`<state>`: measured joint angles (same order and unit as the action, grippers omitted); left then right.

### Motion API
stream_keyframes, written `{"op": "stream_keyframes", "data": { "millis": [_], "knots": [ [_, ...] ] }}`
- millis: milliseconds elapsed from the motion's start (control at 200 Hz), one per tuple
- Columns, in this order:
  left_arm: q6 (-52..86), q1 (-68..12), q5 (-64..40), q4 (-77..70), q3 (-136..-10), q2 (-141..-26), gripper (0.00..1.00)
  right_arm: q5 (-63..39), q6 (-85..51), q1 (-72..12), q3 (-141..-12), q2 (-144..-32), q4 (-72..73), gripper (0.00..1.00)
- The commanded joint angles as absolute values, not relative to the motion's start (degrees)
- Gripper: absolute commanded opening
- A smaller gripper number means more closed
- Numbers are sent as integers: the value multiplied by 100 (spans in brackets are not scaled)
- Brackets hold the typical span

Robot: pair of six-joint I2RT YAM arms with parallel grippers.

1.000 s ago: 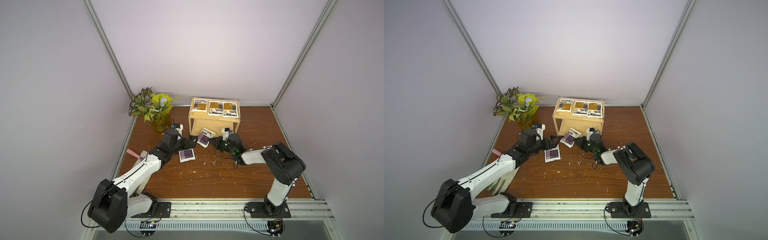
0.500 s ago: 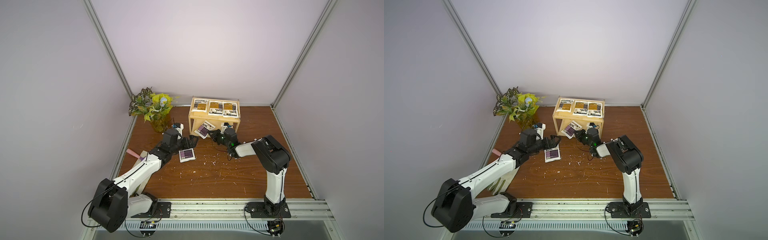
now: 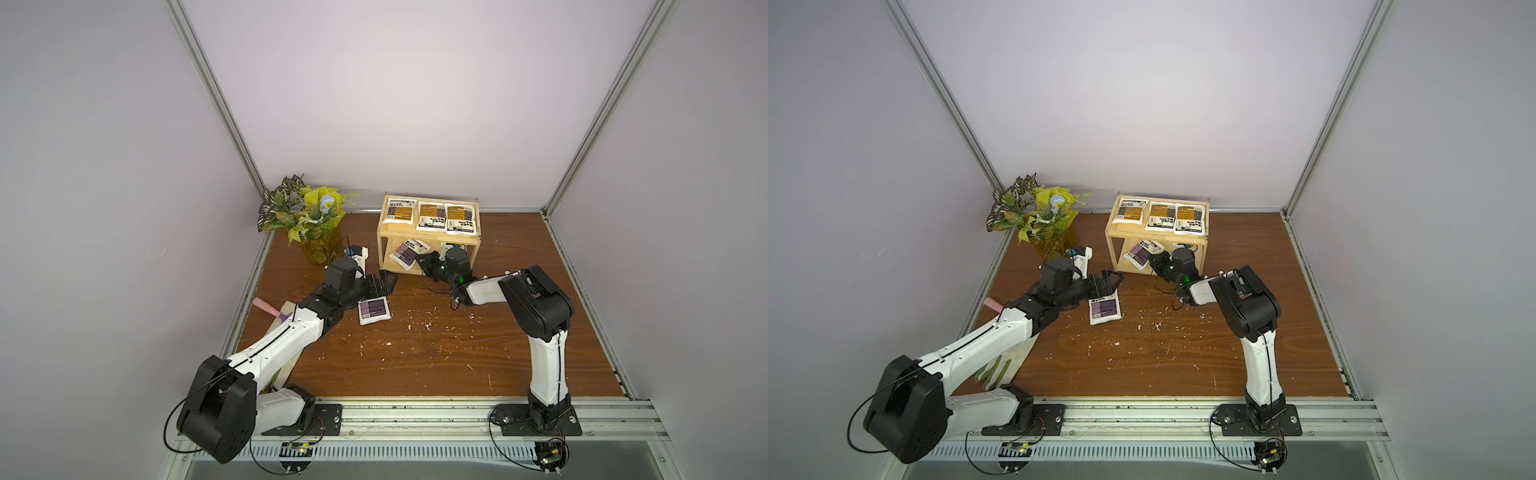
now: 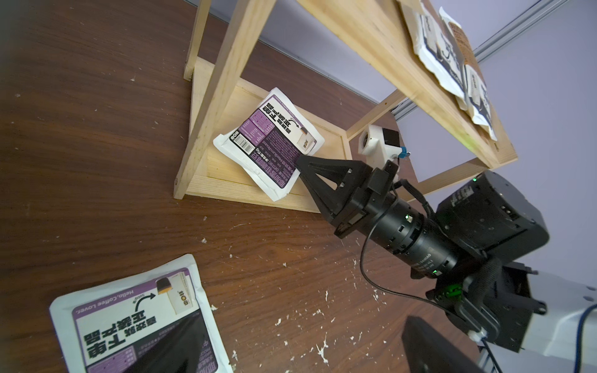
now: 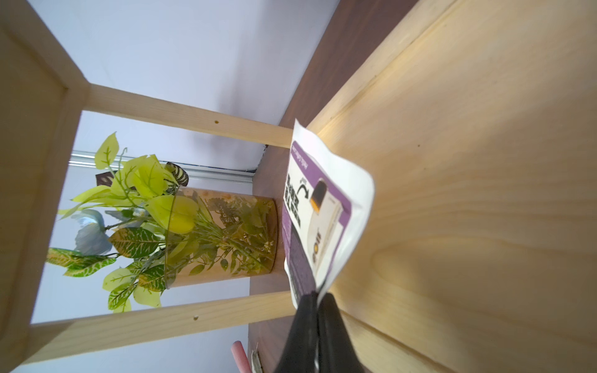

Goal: Place the bagged coffee beans on the shelf by color
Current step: Place the bagged coffee beans on the shelf.

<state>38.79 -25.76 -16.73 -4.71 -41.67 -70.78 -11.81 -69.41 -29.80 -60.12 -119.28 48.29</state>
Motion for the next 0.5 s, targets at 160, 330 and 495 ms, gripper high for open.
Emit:
{"op": "stream_keyframes", "data": {
  "millis": [160, 330, 495],
  "knots": [
    [3833, -2522, -1751, -586, -4069, -7018, 100, -1197, -6378, -2942, -6485, -11881, 4209, 39],
    [3840, -2523, -1794, -602, -4118, -7052, 100, -1071, -6069, -2936, -6271, -11486, 3880, 48],
    [3858, -2522, -1842, -644, -4131, -7052, 100, -955, -5878, -2927, -6003, -11162, 3741, 51]
  ]
}}
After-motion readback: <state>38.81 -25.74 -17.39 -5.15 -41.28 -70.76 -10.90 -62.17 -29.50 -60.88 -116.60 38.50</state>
